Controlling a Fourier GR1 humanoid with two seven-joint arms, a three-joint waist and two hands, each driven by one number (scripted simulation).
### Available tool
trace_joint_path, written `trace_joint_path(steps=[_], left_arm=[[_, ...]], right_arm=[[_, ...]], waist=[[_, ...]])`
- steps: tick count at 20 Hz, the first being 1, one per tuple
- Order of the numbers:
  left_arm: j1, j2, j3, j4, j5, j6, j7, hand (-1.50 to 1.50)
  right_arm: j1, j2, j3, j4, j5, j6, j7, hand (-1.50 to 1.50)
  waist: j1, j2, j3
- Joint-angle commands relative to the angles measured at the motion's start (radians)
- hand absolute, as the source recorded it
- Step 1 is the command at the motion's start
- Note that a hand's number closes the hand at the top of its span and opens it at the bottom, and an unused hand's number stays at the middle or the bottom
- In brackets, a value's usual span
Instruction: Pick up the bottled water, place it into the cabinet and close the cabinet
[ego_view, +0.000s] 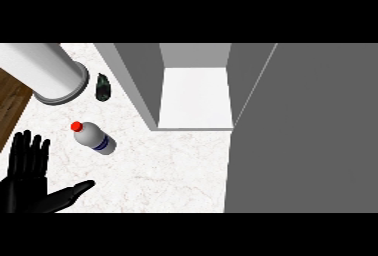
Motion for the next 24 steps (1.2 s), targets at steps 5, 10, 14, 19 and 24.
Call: trace_joint_path(steps=[5,10,14,19,24], left_arm=[[-0.149,0.077,0.116,0.289,0.045,-0.086,-0.064,-1.5],[-0.248,0.079,0.159,0.509,0.08,-0.124,-0.119,-1.5],[-0.288,0.114,0.198,0.679,0.094,-0.192,-0.194,-1.5],[-0.362,0.106,0.224,0.899,0.117,-0.263,-0.296,-1.5],[-0.421,0.116,0.238,1.051,0.122,-0.32,-0.371,-1.5]], right_arm=[[0.05,-0.022,-0.003,0.012,-0.015,0.031,-0.041,-1.5],[0.101,-0.028,0.028,-0.036,-0.001,0.038,-0.06,-1.5],[0.058,-0.025,0.008,-0.006,-0.014,0.034,-0.068,-1.5],[0.073,-0.002,0.068,-0.035,0.035,-0.001,-0.042,-1.5],[0.072,-0.01,0.028,0.046,0.012,0.017,-0.12,-1.5]], waist=[[-0.003,0.001,0.0],[-0.009,0.001,0.0],[-0.005,0.002,0.0],[-0.009,0.003,-0.001],[-0.009,0.003,-0.001]])
